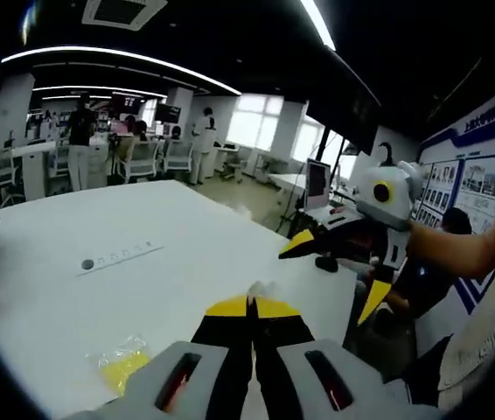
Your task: Compare the silicone blocks by pressing each to a similar depth, holding the contact briefly, and releasing to observe deformation and rebound differences across the visible hardness samples.
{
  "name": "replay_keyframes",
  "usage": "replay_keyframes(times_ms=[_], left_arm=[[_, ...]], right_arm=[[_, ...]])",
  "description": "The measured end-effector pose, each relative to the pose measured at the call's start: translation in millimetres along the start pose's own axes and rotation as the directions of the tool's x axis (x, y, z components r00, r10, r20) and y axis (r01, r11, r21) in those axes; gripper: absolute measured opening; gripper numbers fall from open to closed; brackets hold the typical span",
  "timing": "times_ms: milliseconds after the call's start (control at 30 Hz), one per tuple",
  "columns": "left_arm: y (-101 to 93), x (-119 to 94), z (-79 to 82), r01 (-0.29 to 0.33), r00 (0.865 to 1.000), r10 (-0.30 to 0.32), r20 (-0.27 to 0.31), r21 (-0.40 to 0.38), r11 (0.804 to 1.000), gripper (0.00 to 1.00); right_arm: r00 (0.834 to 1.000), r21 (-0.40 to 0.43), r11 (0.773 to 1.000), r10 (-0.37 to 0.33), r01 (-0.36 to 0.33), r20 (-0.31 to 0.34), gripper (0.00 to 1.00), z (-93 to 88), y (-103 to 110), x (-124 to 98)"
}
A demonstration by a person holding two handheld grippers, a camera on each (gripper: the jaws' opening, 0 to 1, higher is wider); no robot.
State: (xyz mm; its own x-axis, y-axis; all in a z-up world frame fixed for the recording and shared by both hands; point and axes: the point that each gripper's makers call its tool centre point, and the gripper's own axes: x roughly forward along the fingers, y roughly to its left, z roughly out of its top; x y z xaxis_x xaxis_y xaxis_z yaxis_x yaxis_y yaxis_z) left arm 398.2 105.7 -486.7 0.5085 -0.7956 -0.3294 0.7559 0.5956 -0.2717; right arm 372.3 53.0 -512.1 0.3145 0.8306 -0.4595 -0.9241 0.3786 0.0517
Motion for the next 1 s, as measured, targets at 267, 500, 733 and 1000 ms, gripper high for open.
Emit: replay_keyframes(times_ms=[267,500,733,1000], left_arm=[[-1.3,1,4.1,0.018,1.0,-0.018,-0.005,0.019,1.0,0.0],[-0.5,2,1.8,0.027,0.999,-0.026,-0.018,0.027,0.999,0.0],[1.3,2,0.7,0.033,0.999,-0.032,-0.025,0.031,0.999,0.0],[2.2,4,-0.5,0.041,0.999,-0.04,-0.031,0.028,0.999,0.0]], right_arm=[[0.995,-0.047,0.996,0.066,-0.07,-0.08,0.69,2.8,-2,34],[0.988,-0.058,0.992,0.106,-0.114,-0.114,0.67,3.8,-1,55],[0.974,-0.069,0.985,0.142,-0.156,-0.178,0.64,-5.9,-2,73],[0.965,-0.062,0.98,0.176,-0.191,-0.196,0.6,-9.8,1,89]])
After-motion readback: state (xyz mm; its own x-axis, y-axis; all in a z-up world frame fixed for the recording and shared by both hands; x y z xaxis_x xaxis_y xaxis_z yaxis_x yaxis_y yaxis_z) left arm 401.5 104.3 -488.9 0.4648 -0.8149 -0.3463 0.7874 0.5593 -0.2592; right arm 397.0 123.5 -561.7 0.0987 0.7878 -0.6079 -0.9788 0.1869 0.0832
